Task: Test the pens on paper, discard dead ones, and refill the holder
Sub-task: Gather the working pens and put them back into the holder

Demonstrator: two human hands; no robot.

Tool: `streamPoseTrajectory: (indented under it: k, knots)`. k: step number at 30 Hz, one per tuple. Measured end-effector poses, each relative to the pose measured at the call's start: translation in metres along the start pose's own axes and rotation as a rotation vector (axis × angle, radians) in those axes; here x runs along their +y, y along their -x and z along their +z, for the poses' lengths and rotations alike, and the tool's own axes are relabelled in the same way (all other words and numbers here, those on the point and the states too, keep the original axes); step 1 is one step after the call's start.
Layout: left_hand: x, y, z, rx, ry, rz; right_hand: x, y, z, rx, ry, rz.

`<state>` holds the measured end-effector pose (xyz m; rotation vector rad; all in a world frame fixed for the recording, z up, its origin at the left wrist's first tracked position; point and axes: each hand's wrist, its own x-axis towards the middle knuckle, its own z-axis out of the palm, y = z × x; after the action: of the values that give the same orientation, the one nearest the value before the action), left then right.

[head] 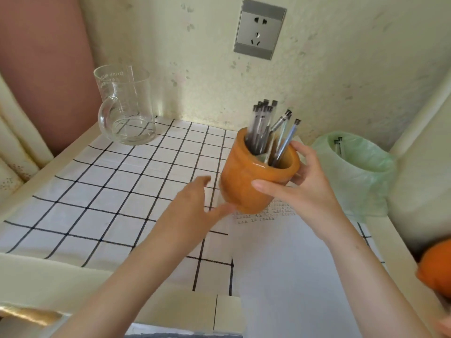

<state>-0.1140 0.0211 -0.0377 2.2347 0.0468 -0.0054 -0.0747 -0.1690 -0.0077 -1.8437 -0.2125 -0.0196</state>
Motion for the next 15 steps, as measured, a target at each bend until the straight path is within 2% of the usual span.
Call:
streamPoseTrajectory:
  k: [2, 5, 7, 15]
  knots:
    - [0.002, 0.008, 0.014, -0.078, -0.197, 0.041, 0.003, -0.003, -0.005, 0.05, -0.024, -0.003]
    - [0.001, 0.013, 0.035, -0.237, -0.426, 0.231, 0.009, -0.007, -0.009, 0.076, -0.023, -0.009]
    - [-0.004, 0.016, 0.046, -0.336, -0.537, 0.285, 0.014, -0.009, -0.01, 0.085, -0.02, 0.001]
    - [-0.023, -0.001, 0.039, -0.524, -0.553, 0.319, 0.022, -0.016, -0.013, 0.082, -0.015, 0.013]
